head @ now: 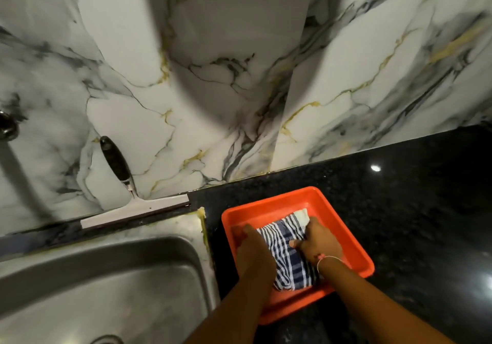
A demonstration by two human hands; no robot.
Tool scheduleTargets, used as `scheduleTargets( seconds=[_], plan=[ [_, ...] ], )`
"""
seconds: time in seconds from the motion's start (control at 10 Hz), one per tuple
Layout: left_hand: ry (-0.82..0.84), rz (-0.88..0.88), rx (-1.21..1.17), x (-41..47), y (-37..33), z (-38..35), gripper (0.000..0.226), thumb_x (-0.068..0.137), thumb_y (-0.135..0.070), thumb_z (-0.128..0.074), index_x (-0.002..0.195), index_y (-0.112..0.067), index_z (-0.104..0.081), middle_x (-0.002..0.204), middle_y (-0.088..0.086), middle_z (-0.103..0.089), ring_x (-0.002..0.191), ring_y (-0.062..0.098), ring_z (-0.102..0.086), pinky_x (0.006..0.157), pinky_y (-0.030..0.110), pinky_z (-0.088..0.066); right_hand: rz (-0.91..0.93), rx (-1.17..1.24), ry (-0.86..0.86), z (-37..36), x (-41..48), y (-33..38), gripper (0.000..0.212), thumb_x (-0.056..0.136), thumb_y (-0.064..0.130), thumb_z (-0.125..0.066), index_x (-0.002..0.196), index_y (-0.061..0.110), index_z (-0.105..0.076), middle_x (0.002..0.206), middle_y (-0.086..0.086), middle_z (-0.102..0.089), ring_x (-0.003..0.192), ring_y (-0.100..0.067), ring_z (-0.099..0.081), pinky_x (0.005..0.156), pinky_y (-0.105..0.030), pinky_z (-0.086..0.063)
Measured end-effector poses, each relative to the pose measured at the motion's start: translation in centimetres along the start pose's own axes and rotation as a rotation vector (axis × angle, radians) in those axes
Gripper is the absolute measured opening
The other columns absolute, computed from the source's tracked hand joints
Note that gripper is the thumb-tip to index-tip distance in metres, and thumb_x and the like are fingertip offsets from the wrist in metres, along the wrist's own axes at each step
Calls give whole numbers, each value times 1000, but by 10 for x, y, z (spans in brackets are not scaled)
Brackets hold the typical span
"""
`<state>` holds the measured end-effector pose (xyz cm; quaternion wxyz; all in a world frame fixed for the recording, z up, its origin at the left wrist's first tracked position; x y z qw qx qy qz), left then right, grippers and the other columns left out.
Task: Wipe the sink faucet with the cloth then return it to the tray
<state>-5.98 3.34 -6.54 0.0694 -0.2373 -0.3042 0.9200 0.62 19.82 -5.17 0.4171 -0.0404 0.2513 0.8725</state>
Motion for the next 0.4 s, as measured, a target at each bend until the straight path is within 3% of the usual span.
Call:
scheduleTargets(
  seconds=[0.1,0.2,0.3,0.4],
  plan=[
    [-55,-87,52,-2,-7,2,38,105,-14,-37,143,-9,-37,136,19,-56,119,35,-60,97,43,-50,-85,-28,-88,3,-7,-7,78,63,51,-84,118,13,-44,120,-14,-63,111,-37,-61,81,-43,-52],
    [-33,-204,278,-7,-21,3,41,102,-11,-42,142,-13,-31,130,16,-58,115,33,-63,93,43,-55,-121,-70,-122,3,-15,-8,85,72,56,-76,131,7,-38,132,-17,-53,121,-38,-52,91,-47,-50],
    [-58,-317,287,-23,-28,31,46,97,-5,-45,139,-14,-30,121,14,-62,111,36,-64,91,49,-57,-90,28,-201,16,-32,4,65,88,52,-58,129,4,-41,133,-22,-53,121,-41,-52,94,-48,-48],
    [-197,-426,227,-35,-22,84,57,94,-11,-50,147,-16,-28,133,13,-58,115,38,-63,93,50,-53,-41,236,-317,38,-52,19,59,93,42,-52,135,2,-42,137,-23,-54,126,-40,-51,104,-48,-45]
  ],
)
Point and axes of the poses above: each hand's wrist, its own x-axis towards the middle knuckle, its own z-axis out of the back of the hand, y = z × x, the point moved 6 cm from there along x, towards the middle knuckle
